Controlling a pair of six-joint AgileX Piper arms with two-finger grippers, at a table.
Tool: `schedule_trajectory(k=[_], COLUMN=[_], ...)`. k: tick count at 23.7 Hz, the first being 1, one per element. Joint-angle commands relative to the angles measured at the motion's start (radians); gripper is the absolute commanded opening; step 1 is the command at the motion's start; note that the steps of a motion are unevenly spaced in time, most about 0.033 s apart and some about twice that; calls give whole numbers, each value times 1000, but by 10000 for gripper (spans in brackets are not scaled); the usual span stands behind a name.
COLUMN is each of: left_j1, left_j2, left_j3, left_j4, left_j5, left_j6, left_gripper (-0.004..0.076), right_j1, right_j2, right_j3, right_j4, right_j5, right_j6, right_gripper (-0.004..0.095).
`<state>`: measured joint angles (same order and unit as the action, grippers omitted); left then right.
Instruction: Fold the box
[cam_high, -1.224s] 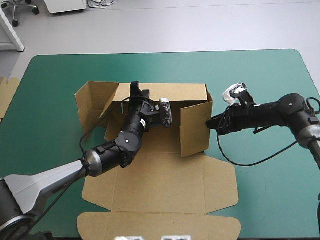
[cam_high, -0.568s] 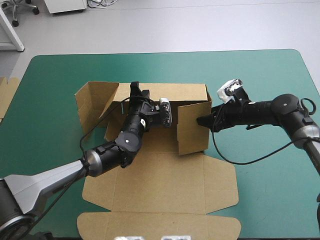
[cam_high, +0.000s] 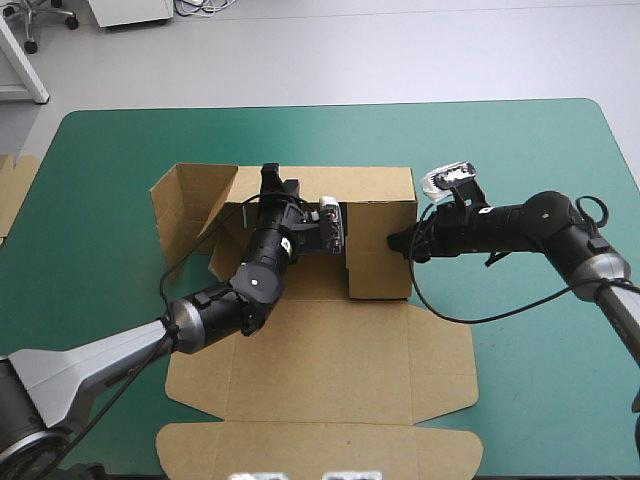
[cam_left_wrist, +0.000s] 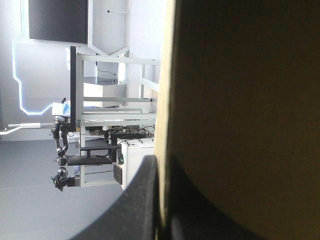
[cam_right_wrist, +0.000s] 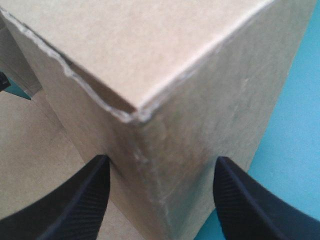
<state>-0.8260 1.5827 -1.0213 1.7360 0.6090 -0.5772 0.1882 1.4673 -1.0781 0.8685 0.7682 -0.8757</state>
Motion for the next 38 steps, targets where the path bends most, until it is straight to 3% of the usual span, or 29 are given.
schedule_trajectory(k=[1, 5, 14, 22, 28, 33, 38], left_j1=[-1, -1, -1, -1, -1, -1, -1], left_j2=[-37, -37, -37, -37, -37, -37, -37], left_j3=[-27, -33, -87, -87, -87, -87, -87], left_j4=[32, 32, 32, 32, 32, 32, 32], left_j5=[34, 41, 12, -20, -35, -52, -56], left_j6=[-17, -17, 7, 9, 7, 3, 3], left_gripper=[-10, -10, -10, -9, -9, -10, -10], right_j1=[31, 75, 85, 85, 85, 85, 85], right_j2=[-33, -33, -33, -29, 40, 40, 40], right_j3=[-24, -24, -31, -33, -54, -70, -70], right_j4=[-58, -71, -98, -92, -44, -31, -32], right_j5=[-72, -158, -207, -370, -391, -401, -380], right_j6=[36, 57, 90, 79, 75, 75, 75], right_gripper=[550, 550, 550, 550, 549, 408, 152])
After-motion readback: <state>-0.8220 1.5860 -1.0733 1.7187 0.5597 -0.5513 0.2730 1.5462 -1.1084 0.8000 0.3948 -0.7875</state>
